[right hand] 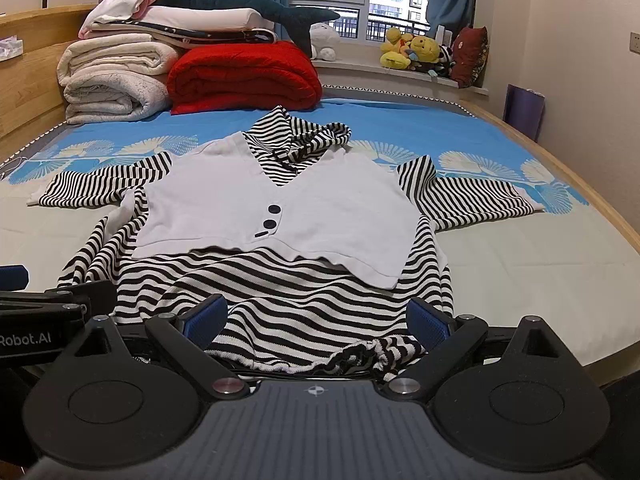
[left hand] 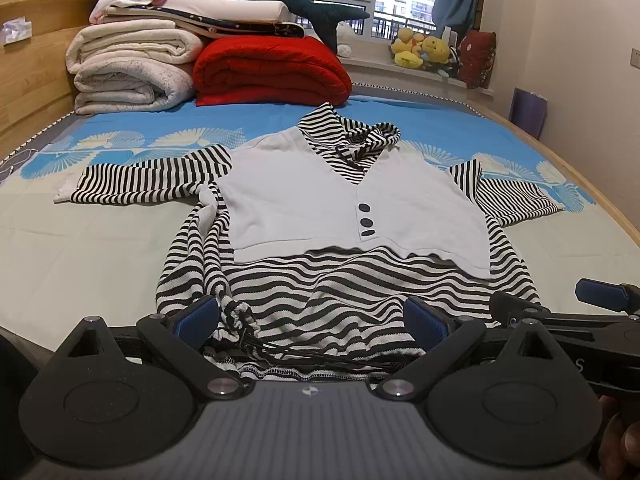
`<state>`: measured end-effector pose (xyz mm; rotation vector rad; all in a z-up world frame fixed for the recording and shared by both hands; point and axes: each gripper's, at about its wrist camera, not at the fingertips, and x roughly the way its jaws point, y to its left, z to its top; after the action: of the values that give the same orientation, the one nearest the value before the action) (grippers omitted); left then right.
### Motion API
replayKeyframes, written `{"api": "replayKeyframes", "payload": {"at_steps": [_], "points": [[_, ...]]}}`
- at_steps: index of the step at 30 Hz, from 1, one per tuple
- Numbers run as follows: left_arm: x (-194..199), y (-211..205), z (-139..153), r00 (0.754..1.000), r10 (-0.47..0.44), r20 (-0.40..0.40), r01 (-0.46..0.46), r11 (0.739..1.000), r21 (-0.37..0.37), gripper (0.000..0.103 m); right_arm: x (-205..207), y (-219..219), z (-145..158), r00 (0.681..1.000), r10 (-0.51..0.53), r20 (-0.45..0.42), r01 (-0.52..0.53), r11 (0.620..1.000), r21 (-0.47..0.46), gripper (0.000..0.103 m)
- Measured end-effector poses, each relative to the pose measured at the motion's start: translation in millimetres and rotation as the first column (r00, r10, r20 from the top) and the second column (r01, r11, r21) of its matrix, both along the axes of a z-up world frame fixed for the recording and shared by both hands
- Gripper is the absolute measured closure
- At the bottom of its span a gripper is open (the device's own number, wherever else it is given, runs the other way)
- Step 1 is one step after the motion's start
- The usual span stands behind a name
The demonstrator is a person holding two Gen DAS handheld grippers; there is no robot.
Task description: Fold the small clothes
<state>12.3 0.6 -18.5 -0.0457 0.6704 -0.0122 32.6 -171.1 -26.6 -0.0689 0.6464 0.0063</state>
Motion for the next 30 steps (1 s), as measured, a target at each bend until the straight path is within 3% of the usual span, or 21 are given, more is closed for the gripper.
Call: {"api": "replayKeyframes", "payload": {"at_steps": [30], "points": [[-1.2, 0.5, 3.9, 1.000, 0.003, 0.013, -0.003, 1.000, 0.003, 0.003, -0.5, -0.7, 0.2, 1.000, 0.000, 0.001, 0.000, 1.000, 0.002, 0.007]]}}
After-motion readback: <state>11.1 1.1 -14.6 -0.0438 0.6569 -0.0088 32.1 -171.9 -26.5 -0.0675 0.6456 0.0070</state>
